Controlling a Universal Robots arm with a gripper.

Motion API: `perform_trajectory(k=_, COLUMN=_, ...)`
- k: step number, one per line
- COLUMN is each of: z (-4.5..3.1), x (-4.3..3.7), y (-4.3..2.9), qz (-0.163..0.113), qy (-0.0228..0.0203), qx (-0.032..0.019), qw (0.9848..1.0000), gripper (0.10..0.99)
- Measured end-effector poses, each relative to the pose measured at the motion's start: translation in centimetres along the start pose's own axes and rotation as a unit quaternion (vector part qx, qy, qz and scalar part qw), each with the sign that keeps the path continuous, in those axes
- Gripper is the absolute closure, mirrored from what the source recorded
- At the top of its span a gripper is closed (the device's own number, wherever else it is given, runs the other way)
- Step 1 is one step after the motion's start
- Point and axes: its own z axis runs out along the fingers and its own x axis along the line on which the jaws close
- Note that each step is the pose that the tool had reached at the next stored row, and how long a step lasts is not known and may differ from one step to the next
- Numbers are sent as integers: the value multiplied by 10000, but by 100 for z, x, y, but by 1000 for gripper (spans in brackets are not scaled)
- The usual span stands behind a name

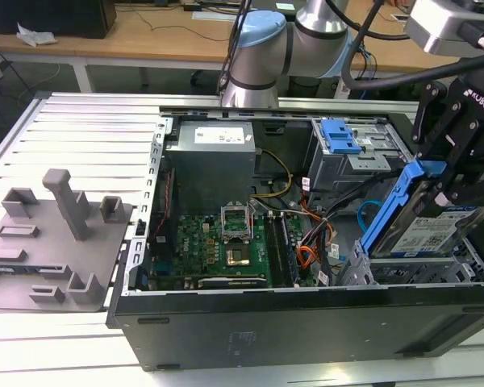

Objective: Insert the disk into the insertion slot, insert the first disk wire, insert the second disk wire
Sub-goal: 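Insert the disk into the insertion slot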

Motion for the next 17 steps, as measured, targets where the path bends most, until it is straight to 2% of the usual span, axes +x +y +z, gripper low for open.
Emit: perform_trajectory(k=17, z=126, x=0, y=-5, qz=0, qy=0, qx=0, qw=10000, gripper=718)
